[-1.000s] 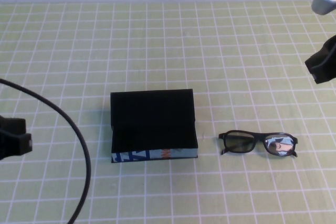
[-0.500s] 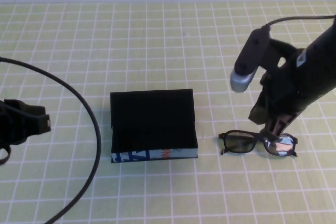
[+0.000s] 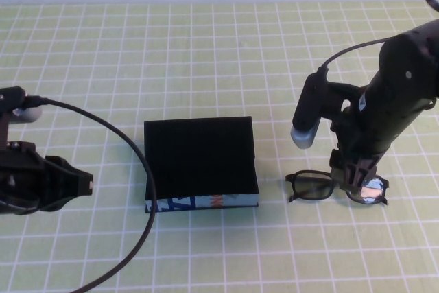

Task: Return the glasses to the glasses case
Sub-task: Pick up the glasses from the table

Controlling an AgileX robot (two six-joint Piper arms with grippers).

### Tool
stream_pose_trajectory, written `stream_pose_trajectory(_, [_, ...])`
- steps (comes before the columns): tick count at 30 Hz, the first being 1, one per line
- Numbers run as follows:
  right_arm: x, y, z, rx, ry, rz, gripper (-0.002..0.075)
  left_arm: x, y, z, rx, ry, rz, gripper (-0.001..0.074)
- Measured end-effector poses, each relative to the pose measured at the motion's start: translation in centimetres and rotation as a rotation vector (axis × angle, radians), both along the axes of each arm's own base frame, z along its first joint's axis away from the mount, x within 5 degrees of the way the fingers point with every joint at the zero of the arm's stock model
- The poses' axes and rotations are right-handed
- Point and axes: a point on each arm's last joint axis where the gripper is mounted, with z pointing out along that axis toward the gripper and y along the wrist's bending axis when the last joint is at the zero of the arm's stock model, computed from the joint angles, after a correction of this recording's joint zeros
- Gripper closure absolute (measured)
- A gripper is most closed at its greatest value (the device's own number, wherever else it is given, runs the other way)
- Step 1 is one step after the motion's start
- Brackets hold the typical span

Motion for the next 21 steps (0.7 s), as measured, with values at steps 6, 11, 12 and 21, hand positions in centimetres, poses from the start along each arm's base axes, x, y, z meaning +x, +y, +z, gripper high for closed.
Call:
stream_pose_trajectory(6, [1.2, 0.5, -2.7, -0.038, 0.027, 0.010, 0.0345, 0.0, -0.1, 0.1, -0.009, -0.005, -0.007, 0.0738])
stream_pose_trajectory(11, [1.9, 0.6, -5.0, -0.061, 0.074, 0.004, 0.0344, 0.0, -0.1, 0.0, -0.010, -0.005, -0.009, 0.0738])
stream_pose_trajectory(12, [2.1, 0.5, -5.3, -0.064, 0.079, 0.000, 0.0344, 0.0, -0.1, 0.0, -0.011, -0.005, -0.010, 0.0738])
stream_pose_trajectory(21, [3.2, -0.9, -5.7, 0.021, 0.092, -0.099, 0.0398, 0.1, -0.1, 0.1, -0.012, -0.008, -0.010, 0.0738])
